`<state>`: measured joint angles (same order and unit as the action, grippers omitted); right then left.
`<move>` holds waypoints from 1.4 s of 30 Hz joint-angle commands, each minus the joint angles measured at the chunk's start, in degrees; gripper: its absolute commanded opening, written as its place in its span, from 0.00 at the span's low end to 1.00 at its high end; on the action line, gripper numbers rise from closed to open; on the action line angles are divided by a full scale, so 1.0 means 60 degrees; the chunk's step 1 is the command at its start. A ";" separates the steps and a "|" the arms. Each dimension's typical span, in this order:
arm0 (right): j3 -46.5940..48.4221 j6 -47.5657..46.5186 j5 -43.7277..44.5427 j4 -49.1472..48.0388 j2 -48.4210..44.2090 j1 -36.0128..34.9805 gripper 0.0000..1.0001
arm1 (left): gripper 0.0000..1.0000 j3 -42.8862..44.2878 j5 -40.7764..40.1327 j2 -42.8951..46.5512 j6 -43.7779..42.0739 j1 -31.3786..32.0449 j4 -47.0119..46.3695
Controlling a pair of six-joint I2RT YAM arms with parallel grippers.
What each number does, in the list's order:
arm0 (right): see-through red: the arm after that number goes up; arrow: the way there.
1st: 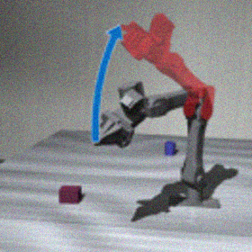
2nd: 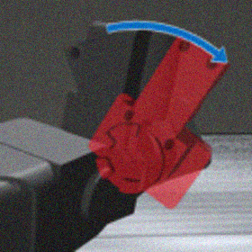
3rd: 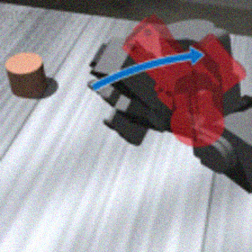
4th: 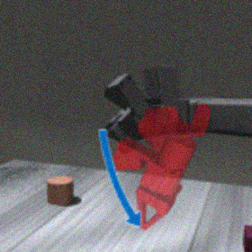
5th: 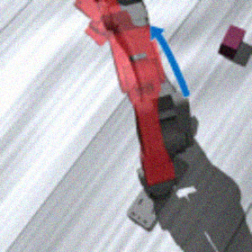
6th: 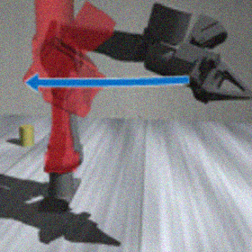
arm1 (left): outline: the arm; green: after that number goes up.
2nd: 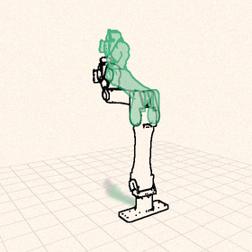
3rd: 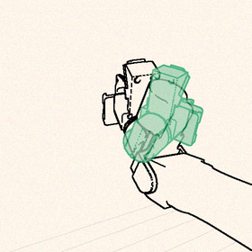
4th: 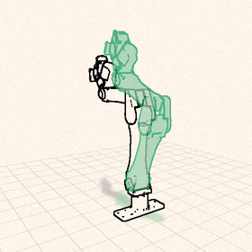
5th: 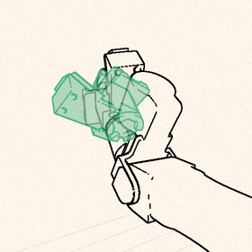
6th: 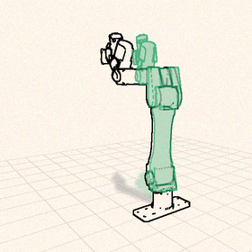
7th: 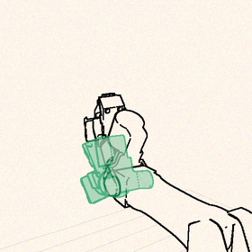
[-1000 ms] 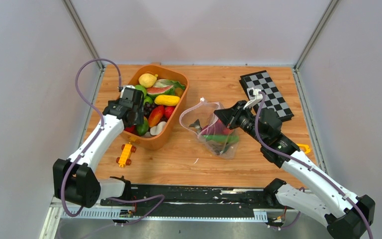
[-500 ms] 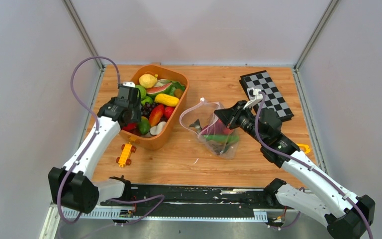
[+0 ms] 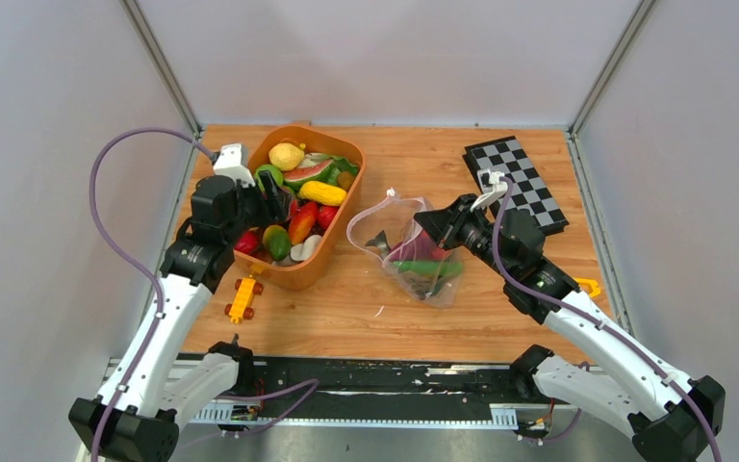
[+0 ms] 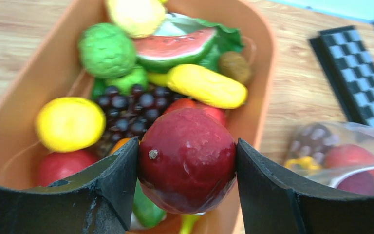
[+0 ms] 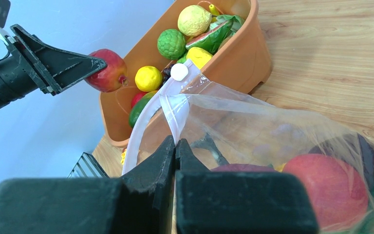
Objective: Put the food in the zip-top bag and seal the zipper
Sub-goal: Pick up the fake fruit from the bin, then place the fake fruit in the zipper food storage bag.
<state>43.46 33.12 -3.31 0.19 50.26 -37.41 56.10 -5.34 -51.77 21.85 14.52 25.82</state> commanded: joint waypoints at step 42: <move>0.0316 0.0077 -0.1505 -0.1837 0.0104 0.0028 0.00 | 0.48 0.0095 0.1908 -0.1878 -0.2239 0.5461 -0.4728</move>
<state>43.57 33.30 -10.96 -4.47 51.66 -37.41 54.02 13.28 -61.80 12.60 43.90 -1.02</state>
